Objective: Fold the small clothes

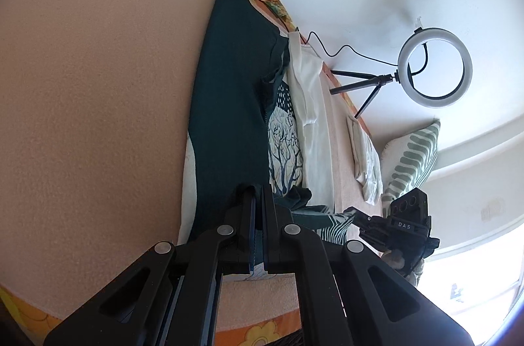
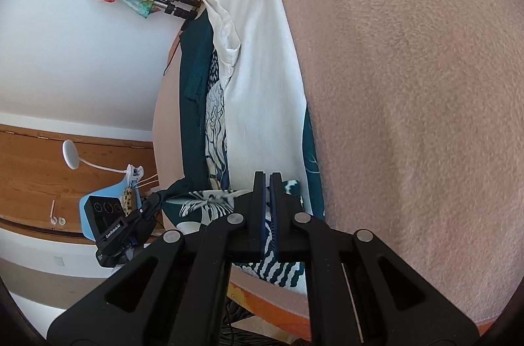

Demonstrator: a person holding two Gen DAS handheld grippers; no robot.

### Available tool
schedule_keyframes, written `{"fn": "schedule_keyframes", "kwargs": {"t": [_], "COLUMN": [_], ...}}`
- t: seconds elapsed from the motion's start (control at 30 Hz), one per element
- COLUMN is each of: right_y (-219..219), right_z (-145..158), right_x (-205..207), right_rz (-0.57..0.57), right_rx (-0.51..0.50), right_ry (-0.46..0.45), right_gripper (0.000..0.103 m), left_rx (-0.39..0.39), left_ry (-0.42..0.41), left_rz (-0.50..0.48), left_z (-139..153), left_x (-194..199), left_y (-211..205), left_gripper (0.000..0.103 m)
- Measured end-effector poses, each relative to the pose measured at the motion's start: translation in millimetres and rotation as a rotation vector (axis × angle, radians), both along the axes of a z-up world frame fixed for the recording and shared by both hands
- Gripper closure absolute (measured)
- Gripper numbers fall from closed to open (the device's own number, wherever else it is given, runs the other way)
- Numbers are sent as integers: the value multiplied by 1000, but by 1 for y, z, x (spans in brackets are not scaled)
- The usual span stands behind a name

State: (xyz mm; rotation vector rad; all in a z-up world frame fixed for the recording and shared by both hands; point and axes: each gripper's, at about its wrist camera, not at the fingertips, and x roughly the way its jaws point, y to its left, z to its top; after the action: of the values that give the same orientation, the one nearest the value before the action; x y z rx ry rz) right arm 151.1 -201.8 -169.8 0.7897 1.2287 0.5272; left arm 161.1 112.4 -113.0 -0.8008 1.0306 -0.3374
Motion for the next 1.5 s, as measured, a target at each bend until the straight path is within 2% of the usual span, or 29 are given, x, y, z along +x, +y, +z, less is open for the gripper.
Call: {"fn": "schedule_keyframes", "kwargs": {"t": [0.2, 0.4, 0.47, 0.5, 0.53, 0.57, 0.6, 0.63, 0.73, 0.77, 0.87, 0.93, 1.0, 1.1, 1.17, 1.4, 1.5], "right_y": [6, 0, -4, -5, -6, -7, -7, -7, -8, -6, 2, 8, 14, 24, 28, 28, 30], "right_z": [-10, 12, 17, 17, 17, 16, 14, 10, -5, -6, -7, -4, 7, 32, 40, 23, 21], "right_x": [22, 20, 11, 7, 2, -3, -8, -11, -18, -18, -14, -15, -19, -27, -30, -20, -18], "right_rz": [-12, -2, 25, 39, 44, 49, 48, 49, 71, 77, 100, 125, 151, 176, 185, 203, 206], "right_rx": [-35, -91, -108, -92, -77, -77, -89, -97, -30, -41, -94, -122, -170, -309, -351, -332, -339], "right_ry": [-5, -98, -76, -67, -61, -58, -50, -36, 19, 18, -9, -26, -79, -204, -234, -169, -170], "right_gripper": [99, 99, 96, 85, 63, 53, 48, 48, 49, 51, 68, 95, 97, 98, 98, 97, 96], "left_rx": [26, 44, 39, 37, 37, 38, 40, 43, 46, 45, 40, 37, 33, 27, 21, 36, 42], "left_ry": [16, -1, -2, 3, 9, 15, 20, 23, 23, 23, 22, 23, 19, 8, 3, 15, 12], "left_rz": [9, 11, 5, 3, 2, -1, -1, -1, 4, 6, 5, -5, -9, -4, 0, -31, -34], "left_z": [-11, -8, -8, -10, -11, -13, -14, -15, -15, -14, -14, -14, -12, -7, -5, -11, -11], "left_x": [12, 11, 8, 7, 7, 7, 7, 7, 7, 7, 7, 7, 5, 2, 1, 5, 5], "left_y": [2, 1, 0, 0, -1, -2, -2, -3, -3, -3, -4, -7, -8, -6, -5, -12, -12], "left_gripper": [102, 102, 102, 102, 102, 102, 102, 102, 102, 102, 102, 102, 102, 102, 102, 102, 102]}}
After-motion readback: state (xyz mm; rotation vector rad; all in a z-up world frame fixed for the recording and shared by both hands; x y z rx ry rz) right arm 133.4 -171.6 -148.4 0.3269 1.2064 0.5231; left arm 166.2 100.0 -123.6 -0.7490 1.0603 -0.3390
